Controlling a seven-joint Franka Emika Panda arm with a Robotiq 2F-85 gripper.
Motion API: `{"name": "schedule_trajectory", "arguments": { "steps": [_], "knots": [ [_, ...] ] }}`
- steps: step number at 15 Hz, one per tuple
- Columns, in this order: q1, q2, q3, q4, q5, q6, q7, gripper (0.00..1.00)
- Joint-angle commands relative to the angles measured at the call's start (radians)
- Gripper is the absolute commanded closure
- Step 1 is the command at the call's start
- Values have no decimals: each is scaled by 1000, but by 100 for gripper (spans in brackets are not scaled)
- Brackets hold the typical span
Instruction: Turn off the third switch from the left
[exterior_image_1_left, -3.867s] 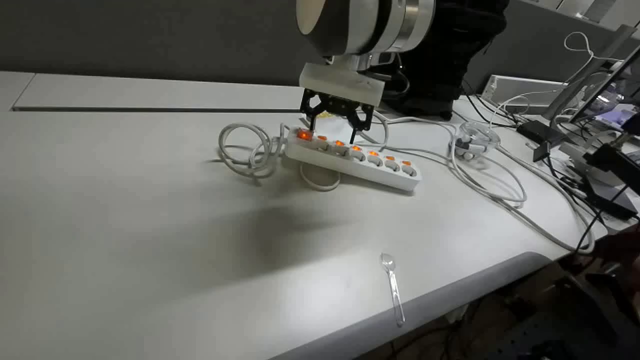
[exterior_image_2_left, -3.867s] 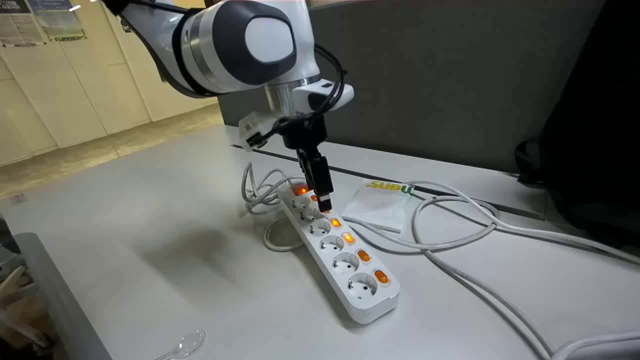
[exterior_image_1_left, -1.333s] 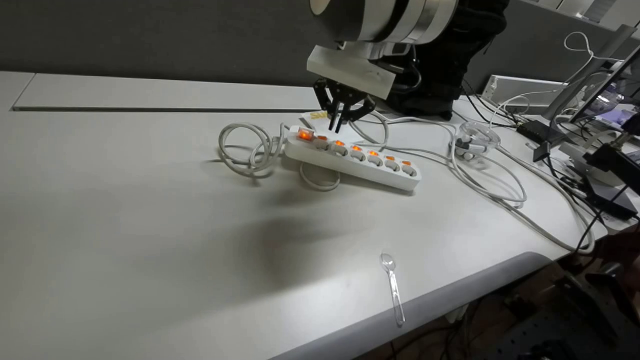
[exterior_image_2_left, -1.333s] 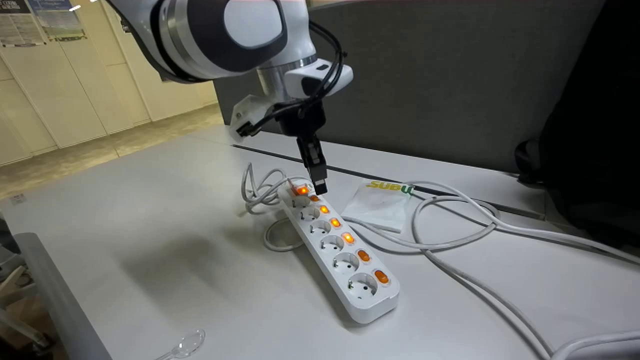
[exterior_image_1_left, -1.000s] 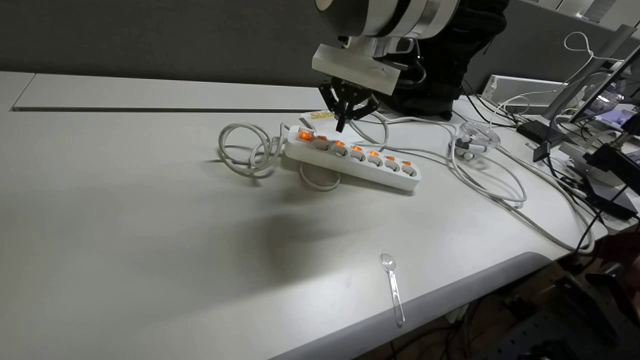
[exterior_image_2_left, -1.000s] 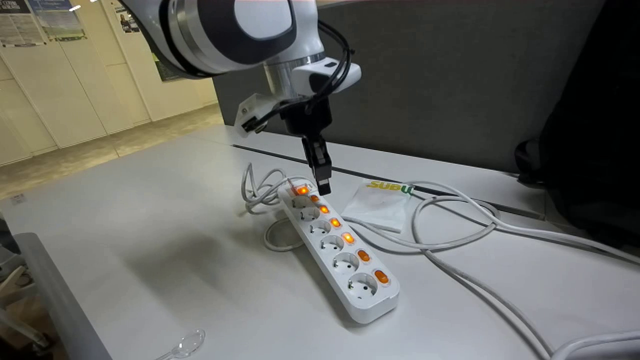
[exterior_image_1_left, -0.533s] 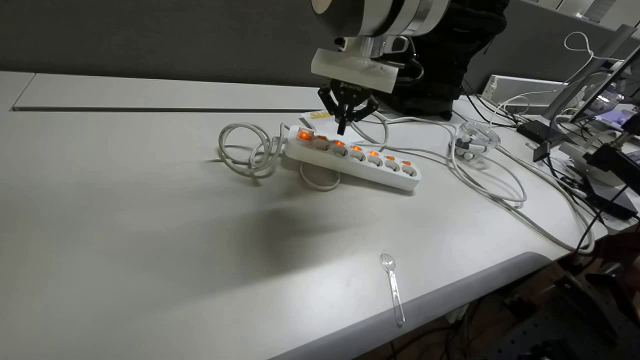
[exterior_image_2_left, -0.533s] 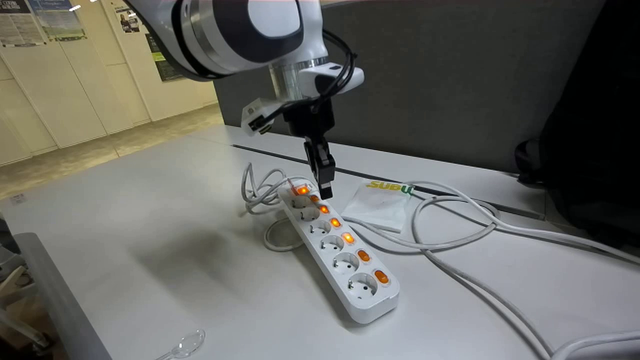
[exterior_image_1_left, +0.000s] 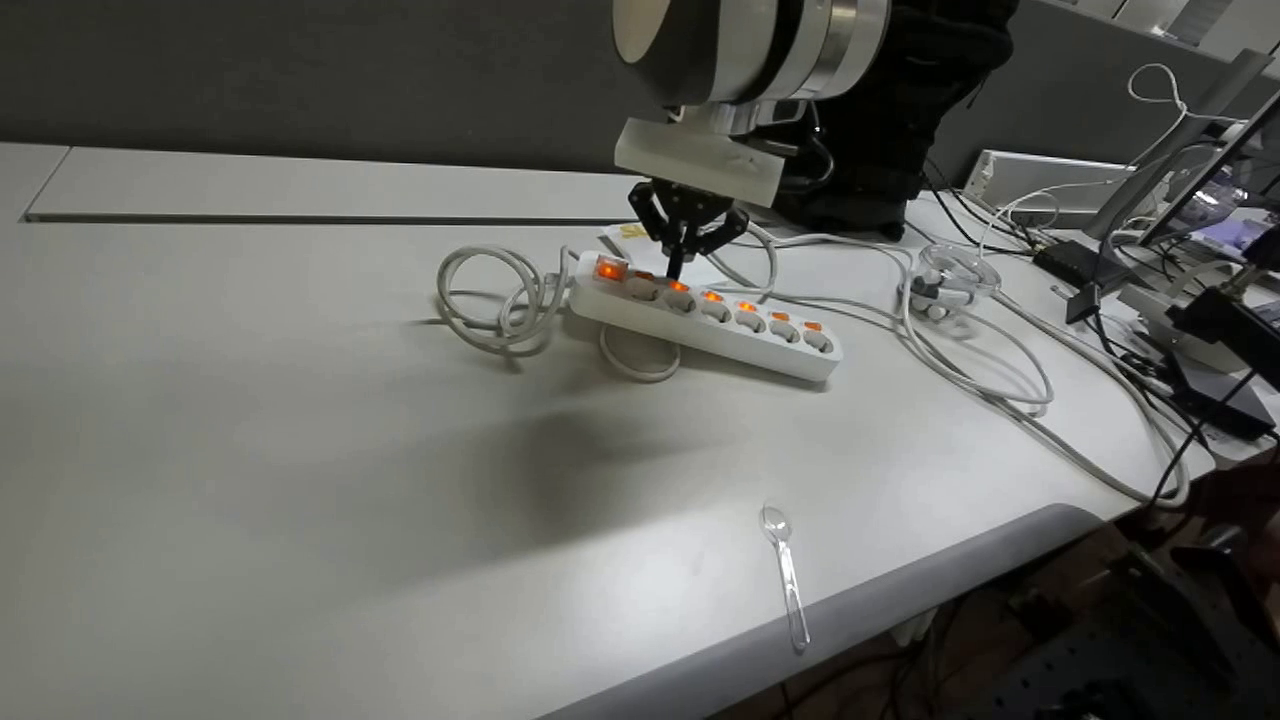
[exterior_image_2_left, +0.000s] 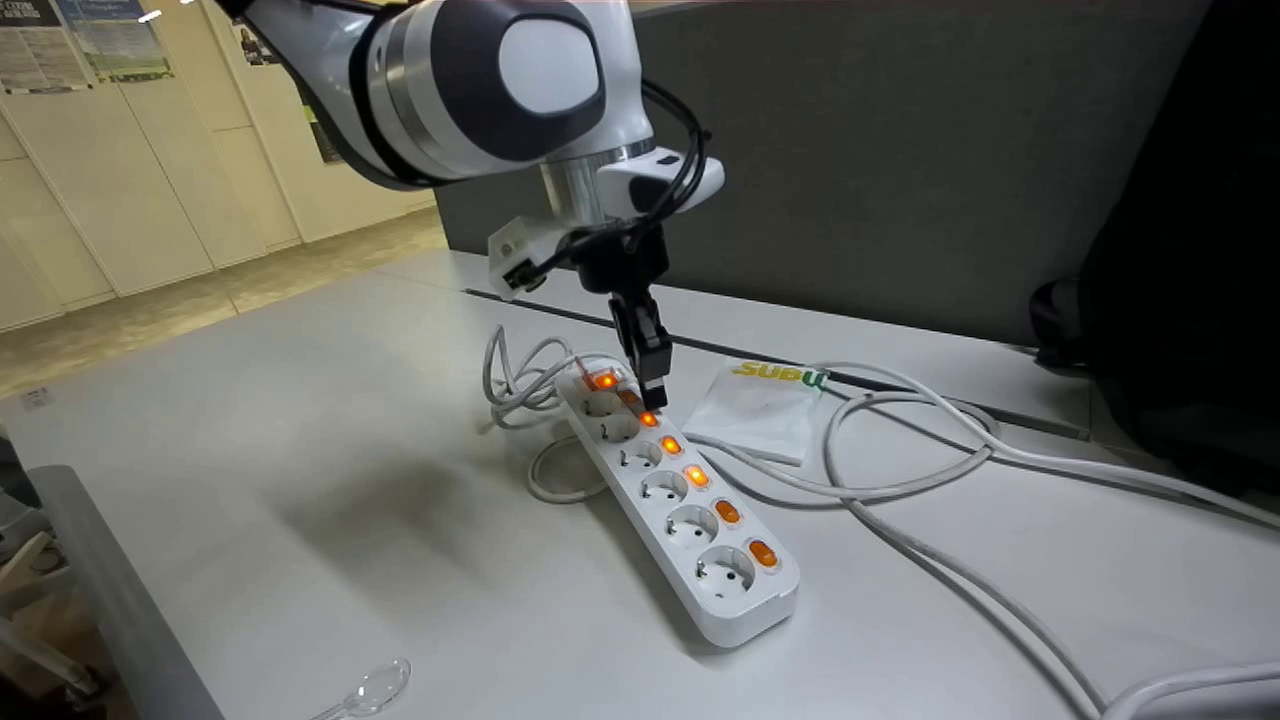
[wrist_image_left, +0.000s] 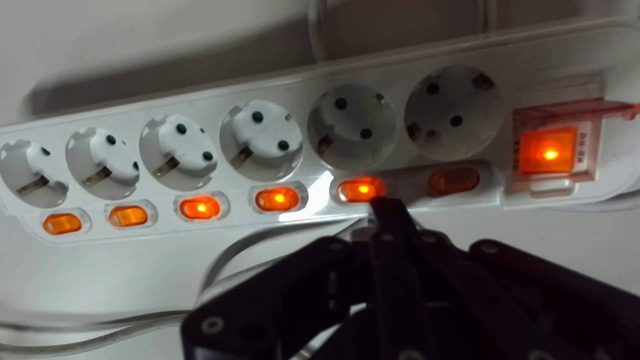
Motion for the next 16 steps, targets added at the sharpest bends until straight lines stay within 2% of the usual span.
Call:
{"name": "schedule_trajectory", "arguments": {
  "steps": [1, 16],
  "knots": [
    [-7, 11, 6, 9, -2, 15, 12, 100],
    [-11, 11, 12, 3, 6, -22, 9, 100]
  ]
}}
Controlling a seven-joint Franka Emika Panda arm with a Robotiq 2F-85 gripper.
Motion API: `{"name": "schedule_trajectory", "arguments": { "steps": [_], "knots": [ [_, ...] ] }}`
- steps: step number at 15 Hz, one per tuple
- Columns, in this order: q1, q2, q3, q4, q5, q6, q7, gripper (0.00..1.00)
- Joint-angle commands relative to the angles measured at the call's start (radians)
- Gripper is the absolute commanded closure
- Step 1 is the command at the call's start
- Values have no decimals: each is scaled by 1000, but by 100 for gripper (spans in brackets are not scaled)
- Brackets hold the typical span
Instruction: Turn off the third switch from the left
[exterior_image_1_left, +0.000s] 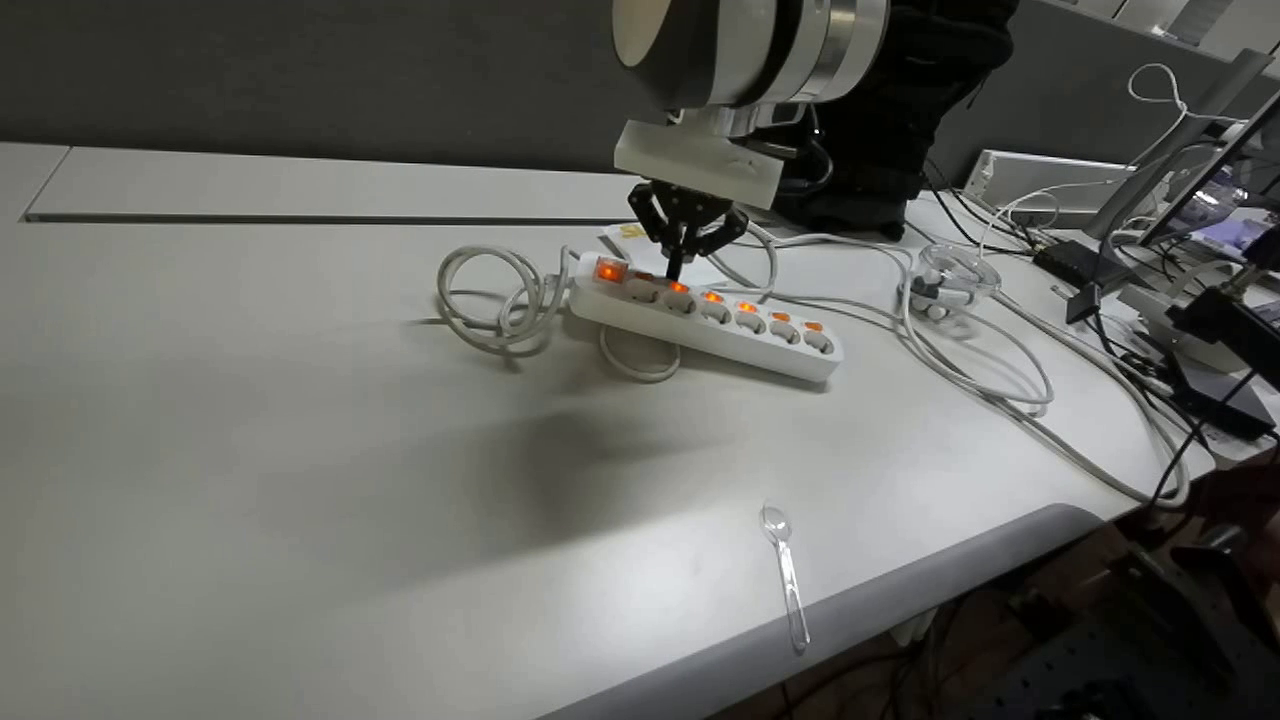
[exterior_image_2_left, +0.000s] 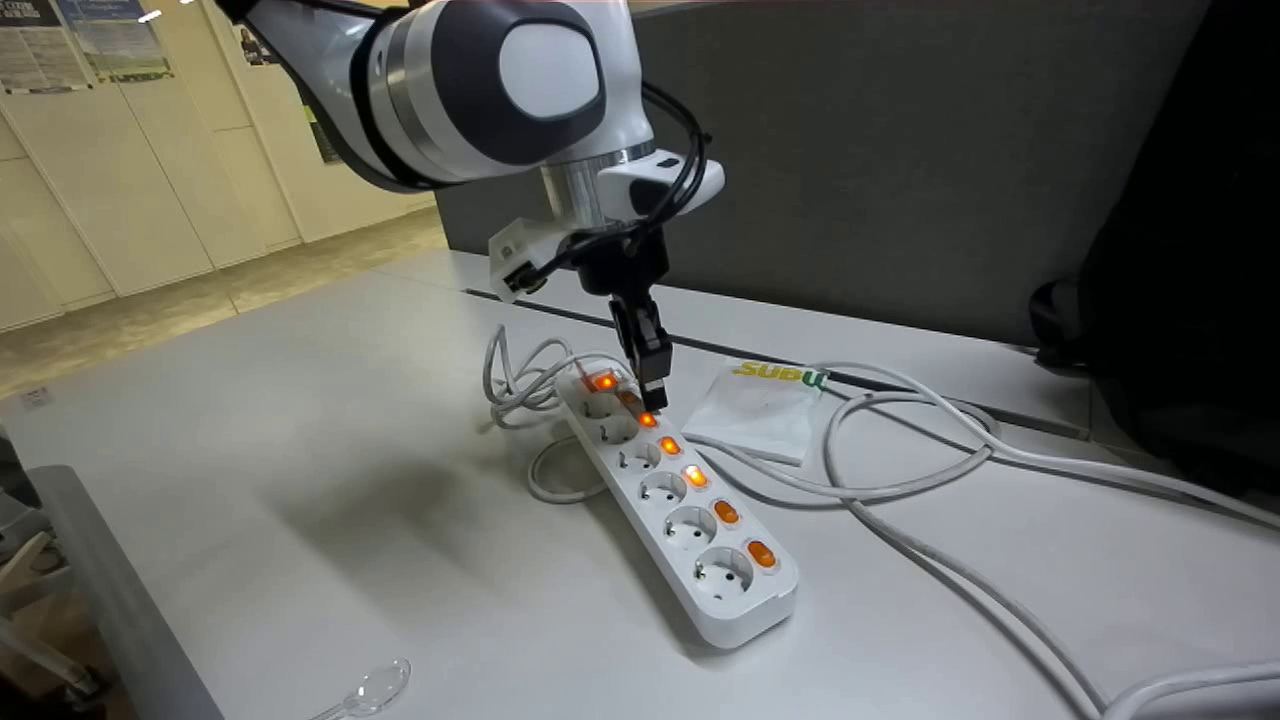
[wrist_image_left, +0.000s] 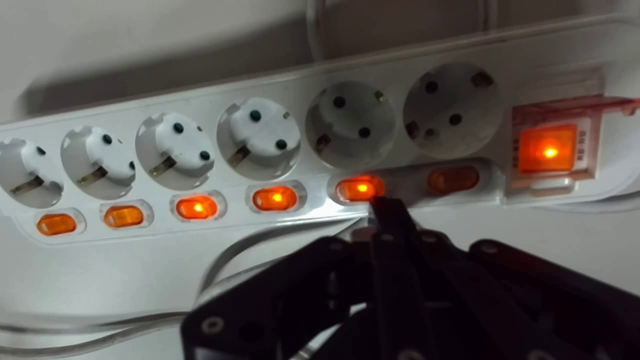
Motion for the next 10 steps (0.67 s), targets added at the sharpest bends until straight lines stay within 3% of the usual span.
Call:
{"name": "schedule_trajectory", "arguments": {
  "steps": [1, 10],
  "knots": [
    [-8, 10, 9, 3, 1, -25, 13, 100],
    [55, 67, -59, -18, -52, 92, 104, 100]
  ]
}}
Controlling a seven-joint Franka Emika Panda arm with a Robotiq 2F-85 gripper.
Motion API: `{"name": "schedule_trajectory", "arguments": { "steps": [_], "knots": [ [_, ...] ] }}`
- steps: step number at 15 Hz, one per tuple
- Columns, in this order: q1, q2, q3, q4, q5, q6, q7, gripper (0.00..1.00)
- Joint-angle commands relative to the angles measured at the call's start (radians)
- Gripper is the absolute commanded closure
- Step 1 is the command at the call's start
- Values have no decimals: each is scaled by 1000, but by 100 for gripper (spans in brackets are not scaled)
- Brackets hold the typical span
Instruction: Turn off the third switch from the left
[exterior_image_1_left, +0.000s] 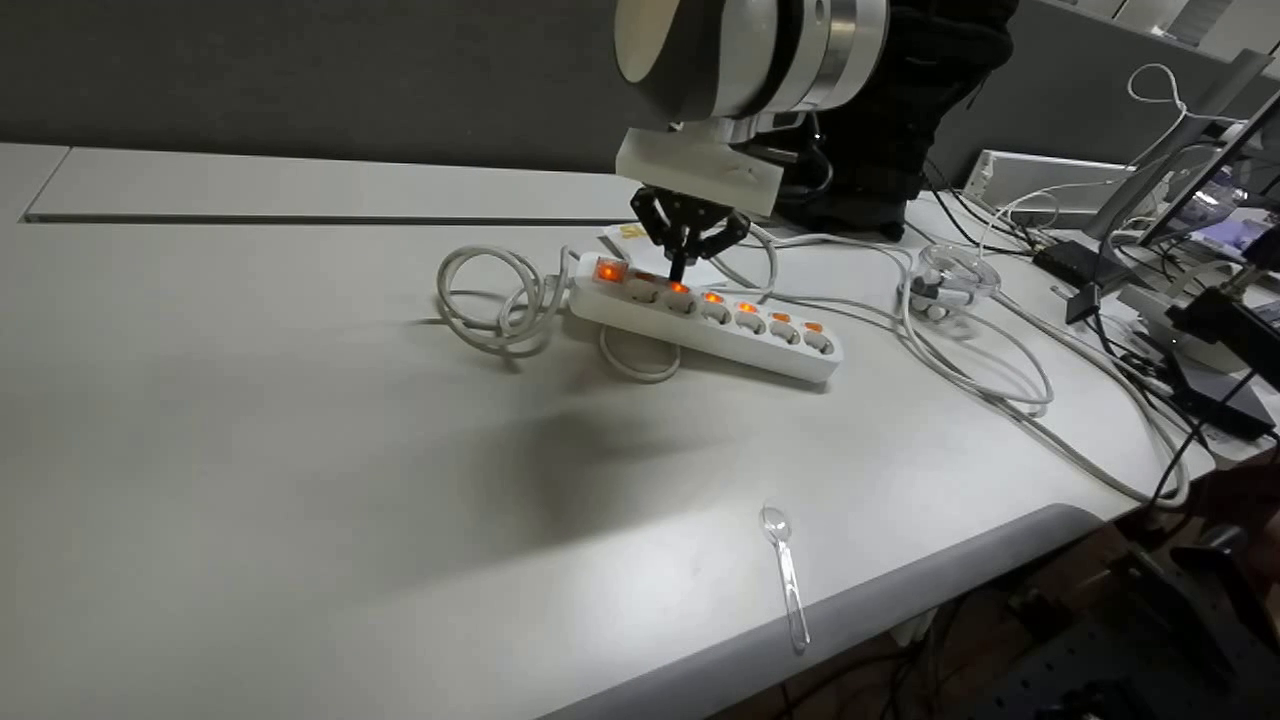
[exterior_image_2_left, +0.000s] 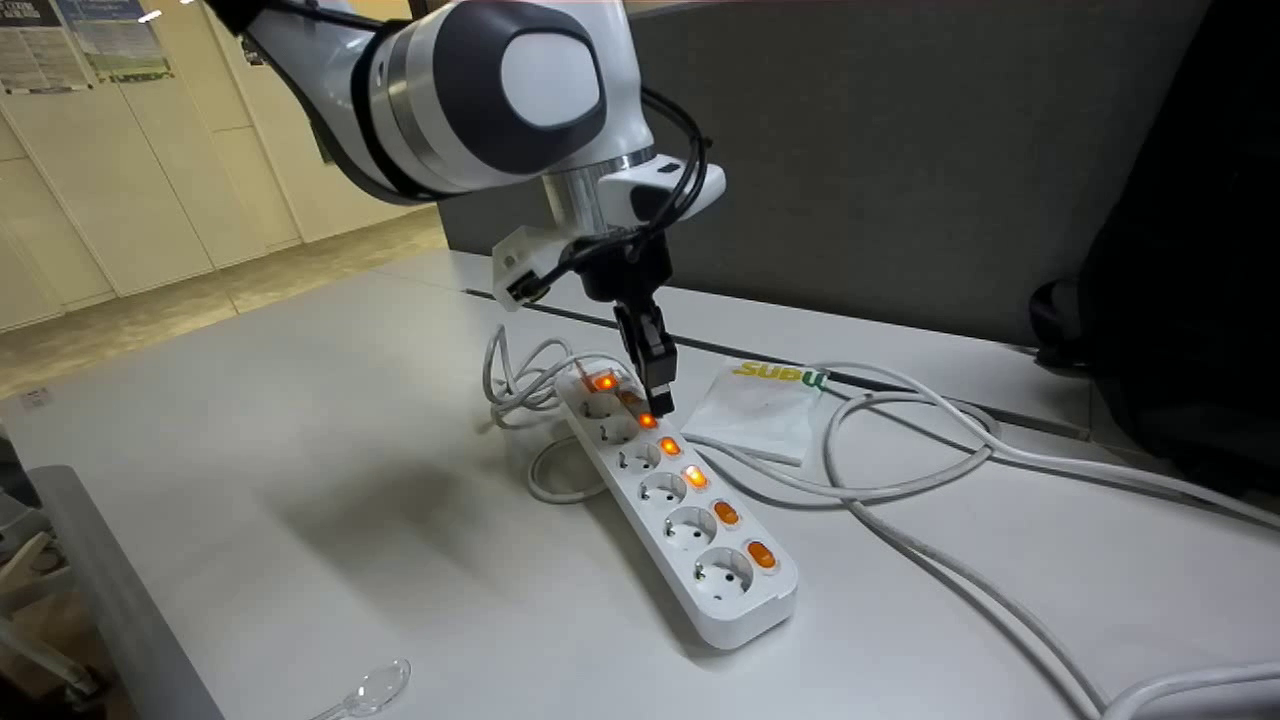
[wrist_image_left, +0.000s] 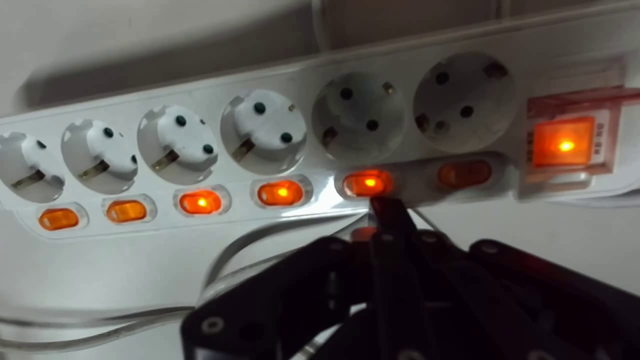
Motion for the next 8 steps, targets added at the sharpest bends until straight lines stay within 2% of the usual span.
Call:
{"name": "schedule_trajectory", "arguments": {
  "steps": [1, 4, 8],
  "knots": [
    [52, 67, -52, -12, -39, 91, 99, 100],
    [71, 80, -65, -20, -36, 124, 117, 100],
    [43, 36, -22, -39, -6, 81, 57, 100]
  ]
}}
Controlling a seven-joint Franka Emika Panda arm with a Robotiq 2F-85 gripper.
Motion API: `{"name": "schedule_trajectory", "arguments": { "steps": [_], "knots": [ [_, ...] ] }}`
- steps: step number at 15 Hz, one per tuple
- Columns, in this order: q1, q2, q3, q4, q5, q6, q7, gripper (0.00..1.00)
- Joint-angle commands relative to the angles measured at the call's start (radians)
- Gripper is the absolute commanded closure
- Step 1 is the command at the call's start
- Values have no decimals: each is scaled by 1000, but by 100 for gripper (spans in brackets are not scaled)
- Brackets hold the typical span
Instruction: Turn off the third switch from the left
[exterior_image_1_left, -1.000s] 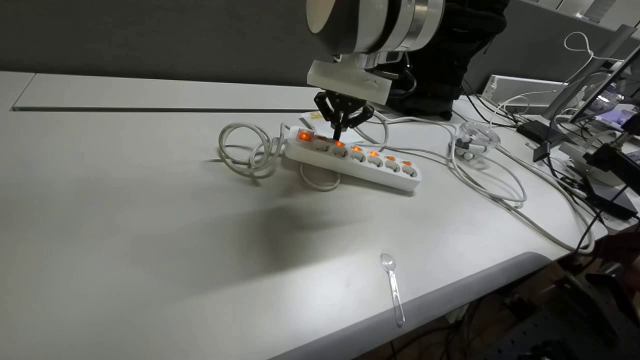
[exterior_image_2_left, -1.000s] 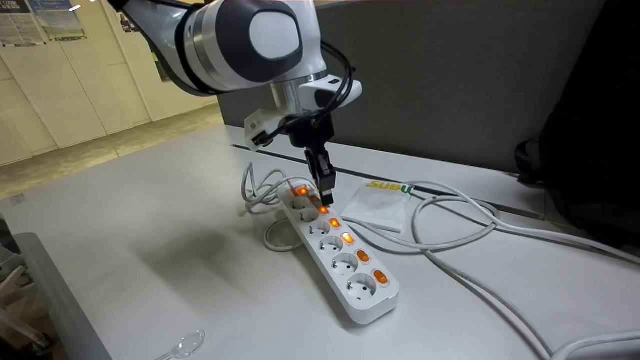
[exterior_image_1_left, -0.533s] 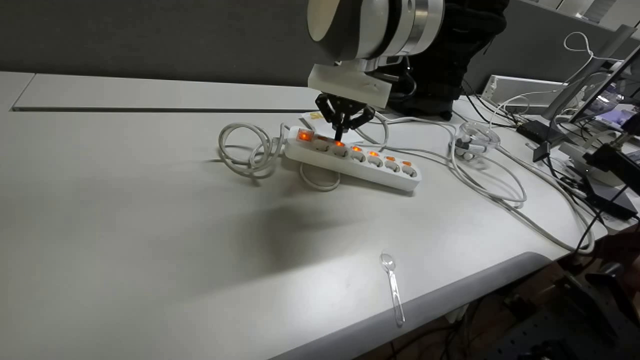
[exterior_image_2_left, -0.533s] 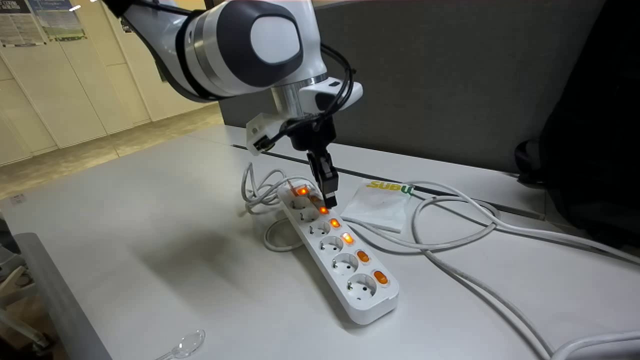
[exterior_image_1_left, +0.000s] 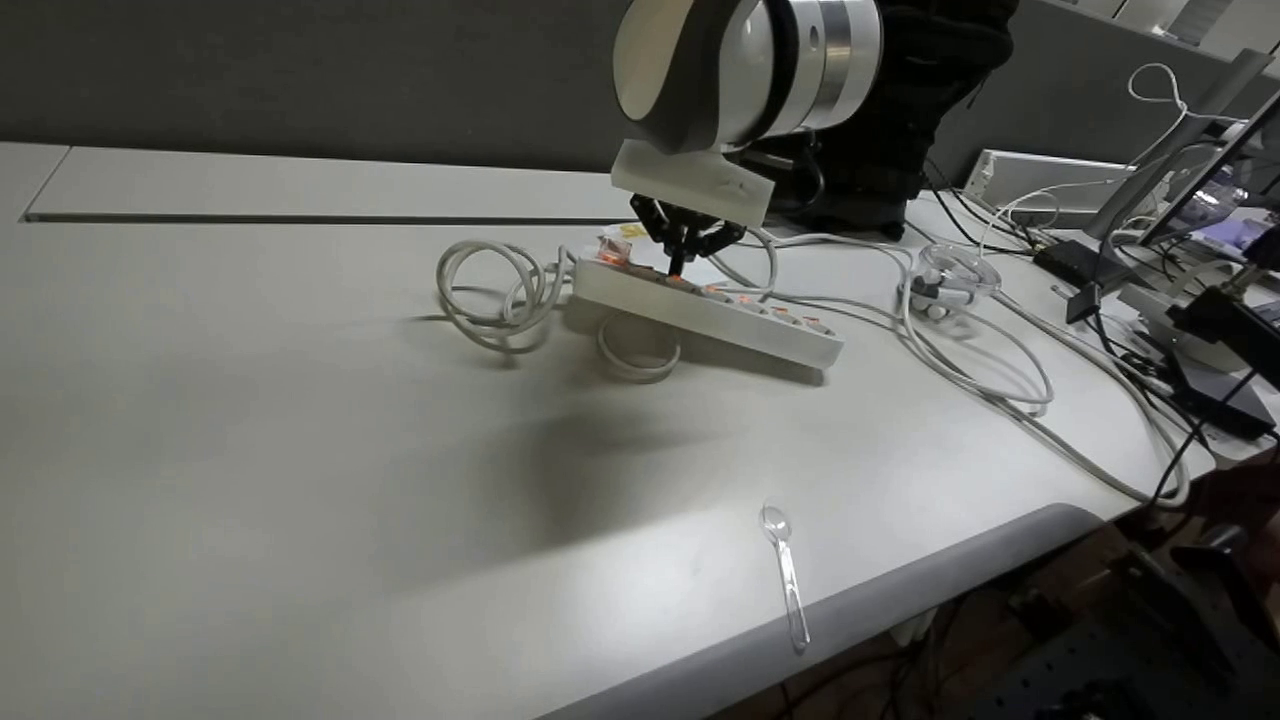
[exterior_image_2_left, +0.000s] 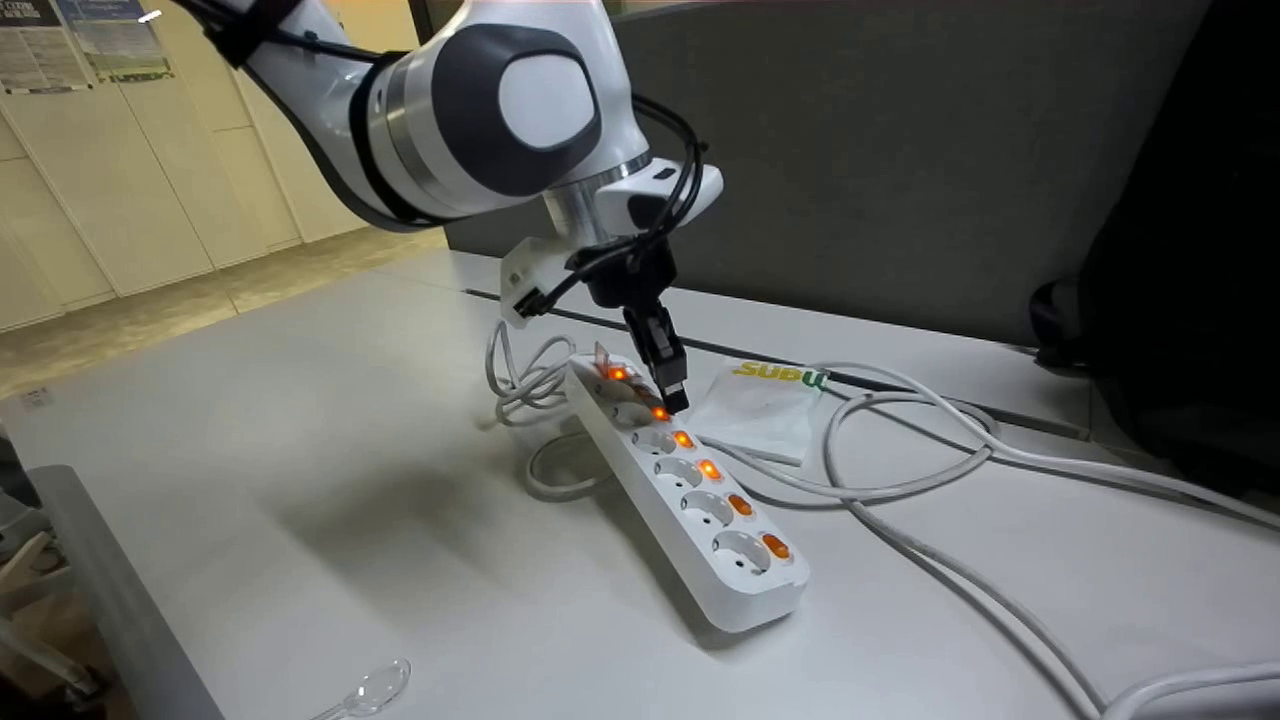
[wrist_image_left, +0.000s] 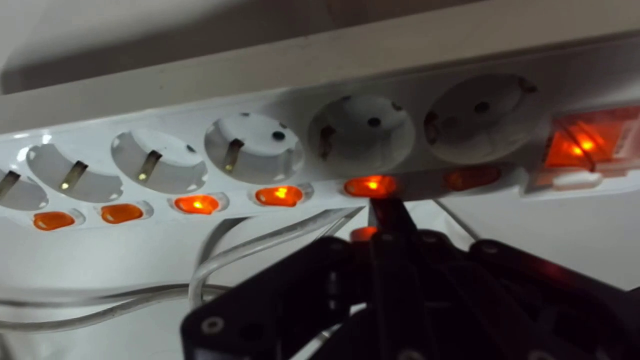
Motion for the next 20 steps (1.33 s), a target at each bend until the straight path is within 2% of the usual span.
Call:
{"name": "schedule_trajectory", "arguments": {
  "steps": [1, 4, 8, 20],
  "knots": [
    [-5, 1, 27, -29, 7, -40, 6, 100],
    [19, -34, 4, -35, -21, -105, 32, 100],
    [-7, -59, 37, -29, -13, -172, 6, 100],
    [-59, -98, 93, -34, 8, -185, -18, 100]
  ]
}}
